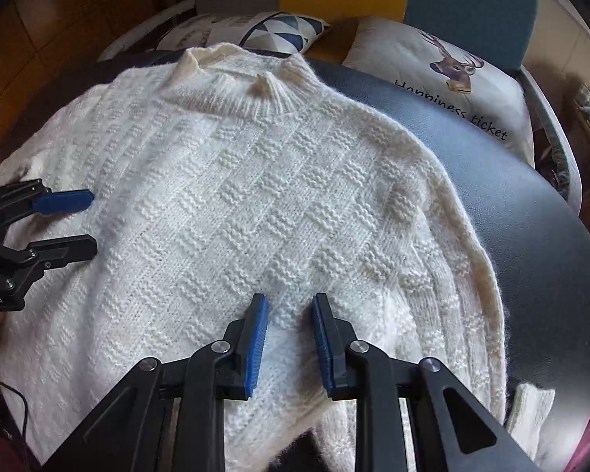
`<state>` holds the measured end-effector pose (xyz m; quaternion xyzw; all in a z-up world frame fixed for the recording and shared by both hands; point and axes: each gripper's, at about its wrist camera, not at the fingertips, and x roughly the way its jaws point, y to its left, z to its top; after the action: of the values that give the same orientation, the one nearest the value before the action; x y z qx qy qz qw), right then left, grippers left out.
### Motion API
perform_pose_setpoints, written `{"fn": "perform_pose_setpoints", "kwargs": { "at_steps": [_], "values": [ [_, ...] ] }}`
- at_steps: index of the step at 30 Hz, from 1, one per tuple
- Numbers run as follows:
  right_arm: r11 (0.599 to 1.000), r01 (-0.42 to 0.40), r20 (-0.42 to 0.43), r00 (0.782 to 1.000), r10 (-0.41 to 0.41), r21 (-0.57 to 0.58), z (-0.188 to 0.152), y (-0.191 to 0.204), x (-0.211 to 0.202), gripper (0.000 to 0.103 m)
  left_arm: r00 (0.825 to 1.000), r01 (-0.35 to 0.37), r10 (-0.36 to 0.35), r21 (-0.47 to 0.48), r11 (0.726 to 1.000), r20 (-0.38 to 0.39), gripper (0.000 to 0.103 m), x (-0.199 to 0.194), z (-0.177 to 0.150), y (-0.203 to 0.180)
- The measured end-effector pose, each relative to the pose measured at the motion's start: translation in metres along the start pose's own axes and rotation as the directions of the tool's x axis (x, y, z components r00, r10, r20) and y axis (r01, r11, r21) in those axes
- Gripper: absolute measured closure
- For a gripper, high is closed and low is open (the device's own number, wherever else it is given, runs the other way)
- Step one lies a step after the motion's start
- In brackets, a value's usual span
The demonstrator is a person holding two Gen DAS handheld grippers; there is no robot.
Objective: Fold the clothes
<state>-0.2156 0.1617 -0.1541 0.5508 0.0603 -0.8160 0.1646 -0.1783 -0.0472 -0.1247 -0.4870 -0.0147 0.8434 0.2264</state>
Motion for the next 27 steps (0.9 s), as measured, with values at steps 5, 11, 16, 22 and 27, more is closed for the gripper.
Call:
{"fn": "perform_pose_setpoints", "kwargs": {
  "at_steps": [5,11,16,22,27],
  "values": [
    [0.961,-0.077,0.222,0.975,0.017,0.267,-0.066,-0.063,-0.073,0.079,1.0,0.019,-0.019,-0.067,0.998,0.008,0.047,-0.014,0.003,-0.003],
    [0.847,0.073,0.196,0.959,-0.204,0.526,-0.158,-0.139,-0.117,0.074,0.996,0.084,-0.083,-0.048,0.995,0.028,0.044,-0.017,0.017,-0.033],
    [0.818,0.082,0.166,0.963,-0.211,0.569,-0.163,-0.154,-0.098,0.074,0.992,0.127,-0.127,-0.03,0.992,-0.007,0.044,0.009,0.04,-0.068],
    [0.806,0.112,0.117,0.969,-0.218,0.582,-0.128,-0.173,-0.06,0.074,0.993,0.102,-0.101,0.009,0.995,-0.058,0.044,0.035,0.052,-0.092],
    [0.828,0.202,0.032,0.966,-0.256,0.523,-0.116,-0.171,-0.036,0.069,0.99,0.099,-0.099,-0.009,0.995,-0.097,0.044,0.048,0.045,-0.083]
  ]
}}
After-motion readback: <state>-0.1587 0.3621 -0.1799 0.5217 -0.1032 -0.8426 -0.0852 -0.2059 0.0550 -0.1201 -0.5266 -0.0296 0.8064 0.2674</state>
